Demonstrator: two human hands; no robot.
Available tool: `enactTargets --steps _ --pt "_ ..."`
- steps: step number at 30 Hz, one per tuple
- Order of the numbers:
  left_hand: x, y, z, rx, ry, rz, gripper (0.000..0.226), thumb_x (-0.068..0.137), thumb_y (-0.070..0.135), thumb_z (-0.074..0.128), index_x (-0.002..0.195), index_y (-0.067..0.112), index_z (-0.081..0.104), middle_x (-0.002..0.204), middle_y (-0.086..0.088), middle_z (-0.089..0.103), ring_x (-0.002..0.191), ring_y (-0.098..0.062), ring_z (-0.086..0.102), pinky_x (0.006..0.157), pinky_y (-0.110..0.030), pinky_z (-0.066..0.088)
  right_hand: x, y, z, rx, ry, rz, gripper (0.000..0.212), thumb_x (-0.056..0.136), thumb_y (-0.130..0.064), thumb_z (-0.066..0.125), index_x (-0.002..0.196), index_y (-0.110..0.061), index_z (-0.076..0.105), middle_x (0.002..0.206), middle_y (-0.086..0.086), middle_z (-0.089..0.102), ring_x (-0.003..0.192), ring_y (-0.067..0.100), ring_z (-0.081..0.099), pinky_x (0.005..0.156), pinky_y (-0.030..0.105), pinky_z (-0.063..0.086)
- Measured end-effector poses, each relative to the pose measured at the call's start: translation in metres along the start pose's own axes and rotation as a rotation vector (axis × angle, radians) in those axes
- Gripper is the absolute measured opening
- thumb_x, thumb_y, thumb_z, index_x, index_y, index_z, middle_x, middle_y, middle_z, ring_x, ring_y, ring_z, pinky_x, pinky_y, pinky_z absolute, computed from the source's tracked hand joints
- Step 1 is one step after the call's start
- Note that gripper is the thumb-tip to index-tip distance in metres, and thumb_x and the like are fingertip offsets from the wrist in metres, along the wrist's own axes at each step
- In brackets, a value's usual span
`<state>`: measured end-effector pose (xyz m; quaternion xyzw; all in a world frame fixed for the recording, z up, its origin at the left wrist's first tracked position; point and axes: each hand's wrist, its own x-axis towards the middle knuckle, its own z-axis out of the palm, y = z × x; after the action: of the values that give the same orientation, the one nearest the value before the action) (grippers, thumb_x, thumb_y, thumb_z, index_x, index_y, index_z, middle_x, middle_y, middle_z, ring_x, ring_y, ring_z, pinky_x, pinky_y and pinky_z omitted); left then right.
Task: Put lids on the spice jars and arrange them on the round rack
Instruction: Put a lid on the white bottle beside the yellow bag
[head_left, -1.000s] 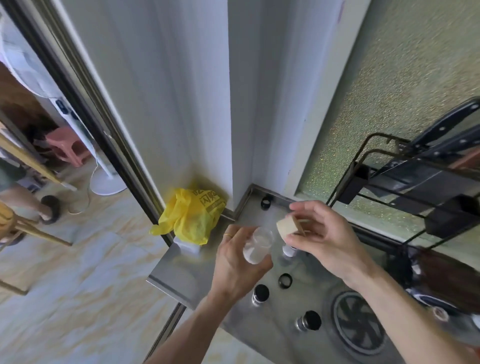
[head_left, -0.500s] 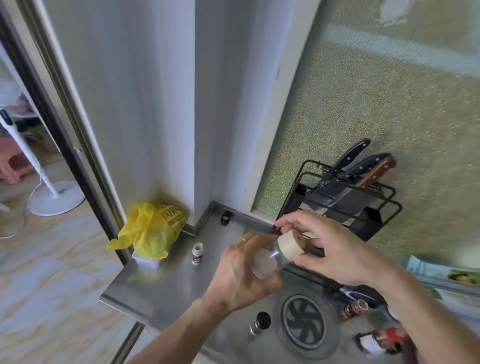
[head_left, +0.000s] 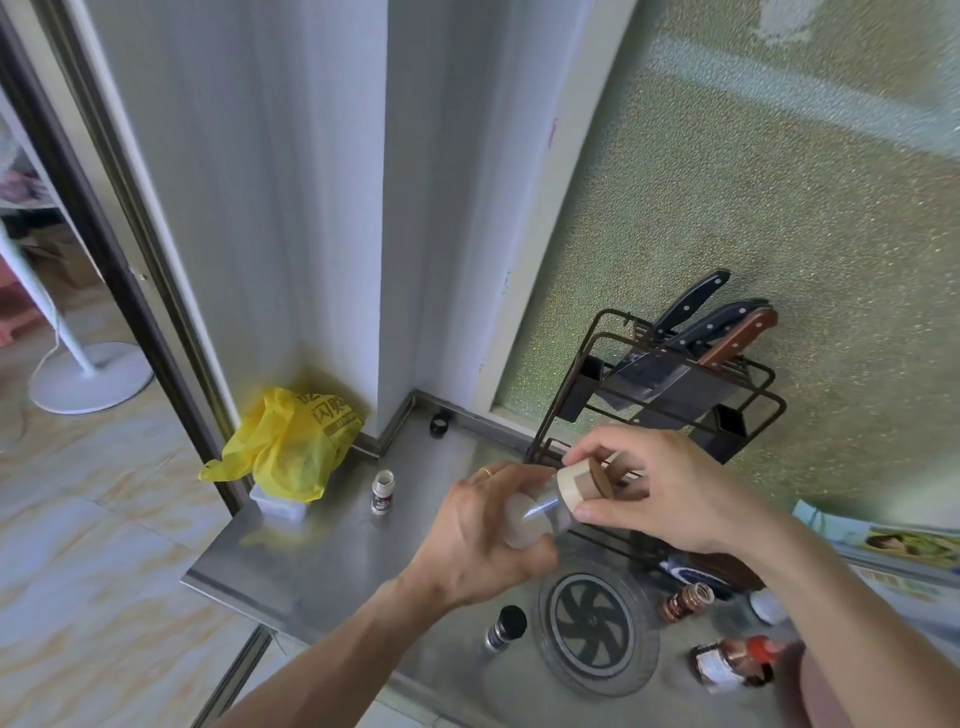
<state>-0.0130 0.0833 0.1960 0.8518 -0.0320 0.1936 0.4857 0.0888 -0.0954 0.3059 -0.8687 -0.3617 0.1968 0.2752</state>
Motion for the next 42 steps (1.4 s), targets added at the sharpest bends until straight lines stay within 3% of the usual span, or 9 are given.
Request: enactTargets --steps 4,11,16,22,26,31,34,38,42 --pt "0.004 0.002 -0.002 -0.342 -0.140 -0.231 0.046 0.070 0.023 0.065 0.116 0.024 0.070 0.095 0.008 0.073 0.072 0.002 0.063 0.067 -0.017 0.048 -0.003 0.000 -0.006 0.153 -0.054 -0.032 0.044 0.077 -0.003 0.085 0.109 -0.029 0.071 0.102 0.002 0.075 0.099 0.015 0.073 0.089 0.030 0.061" --pt "0.016 0.008 0.003 -0.931 -0.356 -0.374 0.047 0.076 0.035 0.048 0.088 -0.009 0.063 0.082 -0.023 0.063 0.065 -0.031 0.054 0.057 -0.029 0.046 -0.008 -0.003 -0.010 0.188 -0.104 -0.133 0.046 0.078 0.008 0.079 0.113 -0.019 0.070 0.118 -0.001 0.066 0.114 0.019 0.065 0.090 0.024 0.055" --pt "0.014 0.005 0.010 -0.894 -0.291 -0.311 0.049 0.085 0.036 0.059 0.089 -0.013 0.066 0.081 -0.014 0.066 0.067 -0.023 0.058 0.063 -0.022 0.047 -0.011 -0.011 -0.014 0.159 -0.067 -0.074 0.040 0.078 -0.003 0.084 0.109 -0.025 0.073 0.104 -0.002 0.073 0.097 0.012 0.073 0.084 0.024 0.059" --pt "0.007 0.001 0.015 -0.763 -0.176 -0.309 0.032 0.089 0.017 0.075 0.114 0.000 0.068 0.089 -0.002 0.071 0.072 -0.006 0.064 0.063 -0.013 0.049 -0.012 -0.011 -0.007 -0.127 0.012 0.054 0.032 0.085 -0.059 0.068 0.099 -0.030 0.071 0.084 -0.005 0.077 0.069 0.007 0.075 0.070 0.041 0.063" --pt "0.006 -0.004 0.015 -0.680 -0.181 -0.287 0.030 0.088 0.008 0.075 0.117 0.003 0.067 0.094 0.005 0.070 0.073 0.000 0.063 0.064 -0.010 0.047 -0.012 -0.005 -0.013 -0.048 -0.057 0.069 0.040 0.078 -0.031 0.085 0.113 -0.038 0.066 0.103 -0.011 0.073 0.088 0.006 0.074 0.081 0.036 0.063" --pt "0.005 -0.013 0.018 -0.608 -0.174 -0.257 0.036 0.084 0.021 0.082 0.117 0.015 0.069 0.106 -0.004 0.073 0.093 -0.013 0.068 0.082 -0.028 0.053 -0.007 -0.003 -0.006 -0.174 -0.033 0.112 0.037 0.080 -0.056 0.074 0.111 -0.037 0.067 0.096 -0.015 0.074 0.080 -0.004 0.071 0.076 0.026 0.061" --pt "0.006 -0.018 0.018 -0.552 -0.172 -0.262 0.039 0.082 0.026 0.084 0.117 0.018 0.068 0.105 0.001 0.072 0.087 -0.010 0.067 0.077 -0.025 0.051 -0.003 -0.001 -0.005 -0.150 -0.074 0.106 0.039 0.076 -0.040 0.083 0.111 -0.040 0.067 0.100 -0.013 0.073 0.085 0.000 0.072 0.079 0.031 0.062" --pt "0.005 -0.022 0.017 -0.512 -0.176 -0.253 0.040 0.084 0.021 0.082 0.120 0.016 0.067 0.109 -0.004 0.072 0.076 0.000 0.066 0.064 -0.016 0.052 0.003 0.000 0.000 -0.193 -0.043 0.148 0.042 0.075 -0.061 0.073 0.107 -0.035 0.069 0.093 -0.011 0.076 0.079 0.000 0.072 0.078 0.032 0.061" --pt "0.009 -0.027 0.011 -0.462 -0.132 -0.242 0.043 0.080 0.023 0.086 0.119 0.020 0.069 0.111 0.002 0.073 0.093 -0.007 0.070 0.080 -0.027 0.057 0.009 0.008 0.005 -0.080 -0.052 0.110 0.045 0.072 -0.026 0.088 0.113 -0.033 0.069 0.095 -0.009 0.076 0.081 0.003 0.074 0.079 0.032 0.063"
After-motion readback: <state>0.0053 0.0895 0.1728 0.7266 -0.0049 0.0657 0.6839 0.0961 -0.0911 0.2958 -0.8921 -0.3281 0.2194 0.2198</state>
